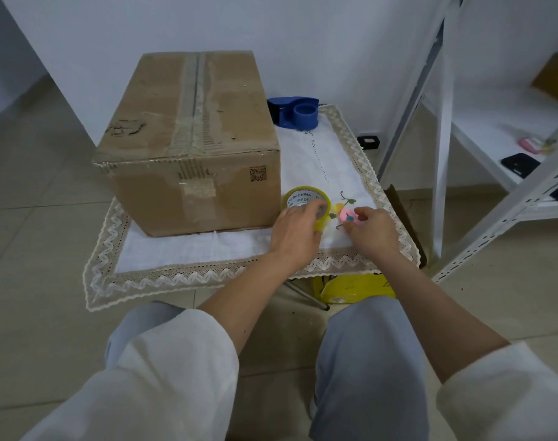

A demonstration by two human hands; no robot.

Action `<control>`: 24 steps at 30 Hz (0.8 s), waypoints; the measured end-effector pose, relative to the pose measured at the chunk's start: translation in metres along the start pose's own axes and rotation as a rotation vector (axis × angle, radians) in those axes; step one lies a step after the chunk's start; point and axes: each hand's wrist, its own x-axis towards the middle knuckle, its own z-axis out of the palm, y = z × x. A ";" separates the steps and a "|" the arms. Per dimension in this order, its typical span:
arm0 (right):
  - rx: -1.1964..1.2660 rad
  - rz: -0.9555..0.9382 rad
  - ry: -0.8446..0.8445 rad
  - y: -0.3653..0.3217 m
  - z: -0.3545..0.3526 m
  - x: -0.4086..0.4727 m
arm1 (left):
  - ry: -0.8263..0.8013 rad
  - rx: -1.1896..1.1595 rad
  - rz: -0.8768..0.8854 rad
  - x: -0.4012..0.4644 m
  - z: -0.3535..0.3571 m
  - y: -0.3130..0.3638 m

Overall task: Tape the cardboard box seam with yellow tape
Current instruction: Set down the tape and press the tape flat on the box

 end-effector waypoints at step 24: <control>0.083 -0.990 0.466 -0.148 0.042 -0.074 | 1.008 -0.127 -0.027 -0.057 -0.127 -0.090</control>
